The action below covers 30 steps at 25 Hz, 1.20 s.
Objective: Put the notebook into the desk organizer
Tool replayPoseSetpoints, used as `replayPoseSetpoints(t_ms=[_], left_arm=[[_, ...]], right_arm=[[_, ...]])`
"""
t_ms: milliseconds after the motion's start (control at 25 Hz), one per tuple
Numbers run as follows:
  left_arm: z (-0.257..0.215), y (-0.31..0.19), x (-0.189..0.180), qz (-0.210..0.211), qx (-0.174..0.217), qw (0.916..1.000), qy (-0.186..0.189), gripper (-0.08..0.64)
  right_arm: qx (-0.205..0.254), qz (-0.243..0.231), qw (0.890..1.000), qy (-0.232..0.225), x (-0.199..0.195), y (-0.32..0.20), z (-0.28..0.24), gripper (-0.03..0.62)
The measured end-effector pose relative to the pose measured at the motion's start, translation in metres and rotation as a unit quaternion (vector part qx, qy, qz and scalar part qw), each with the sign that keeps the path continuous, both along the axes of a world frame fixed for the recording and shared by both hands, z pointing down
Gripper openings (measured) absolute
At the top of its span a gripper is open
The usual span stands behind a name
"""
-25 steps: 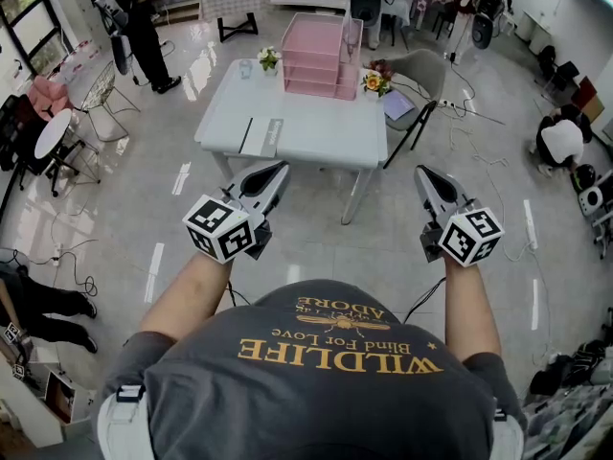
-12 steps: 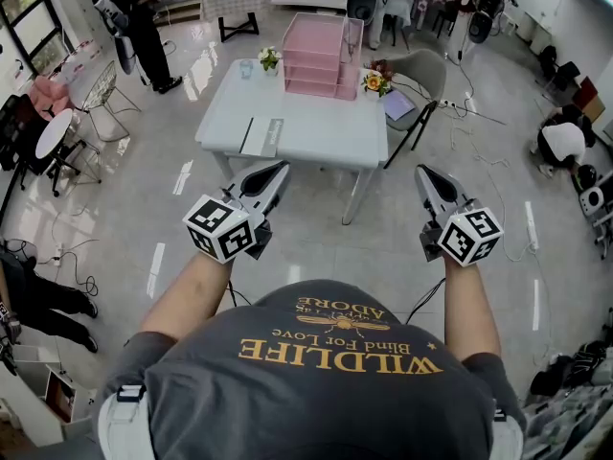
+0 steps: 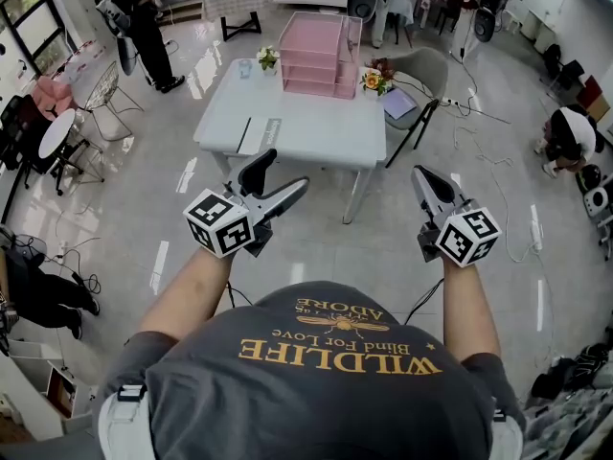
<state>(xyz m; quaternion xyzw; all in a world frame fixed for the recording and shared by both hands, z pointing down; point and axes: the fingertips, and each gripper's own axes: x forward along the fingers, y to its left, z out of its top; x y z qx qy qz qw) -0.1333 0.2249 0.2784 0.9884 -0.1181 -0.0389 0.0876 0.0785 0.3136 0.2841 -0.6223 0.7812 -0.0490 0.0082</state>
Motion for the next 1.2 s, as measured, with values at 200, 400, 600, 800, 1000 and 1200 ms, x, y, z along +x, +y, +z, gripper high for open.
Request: replayPoseSetpoints(t_ms=[200, 400, 600, 800, 1000, 1200], left_arm=[[-0.006, 0.009, 0.022, -0.012, 0.006, 0.9999, 0.0, 0.385], [-0.003, 0.022, 0.053, -0.018, 0.004, 0.9998, -0.004, 0.385], [-0.003, 0.033, 0.083, -0.029, -0.003, 0.9996, -0.001, 0.385], [0.004, 0.027, 0.1, -0.026, -0.003, 0.9996, -0.009, 0.385], [0.012, -0.017, 0.1, -0.017, -0.007, 0.9998, 0.0, 0.385], [0.017, -0.092, 0.104, 0.016, -0.005, 0.9997, 0.018, 0.383]], right_arm=[[0.001, -0.009, 1.0, -0.003, 0.022, 0.007, -0.002, 0.0], [0.002, -0.022, 1.0, -0.001, 0.051, 0.015, -0.002, 0.0], [0.001, -0.033, 0.999, 0.0, 0.079, 0.018, -0.003, 0.0], [0.0, -0.04, 0.999, 0.0, 0.09, 0.002, 0.001, 0.0], [-0.007, -0.033, 0.999, 0.003, 0.089, -0.039, 0.009, 0.0], [0.003, -0.015, 1.0, 0.013, 0.086, -0.101, 0.008, 0.0]])
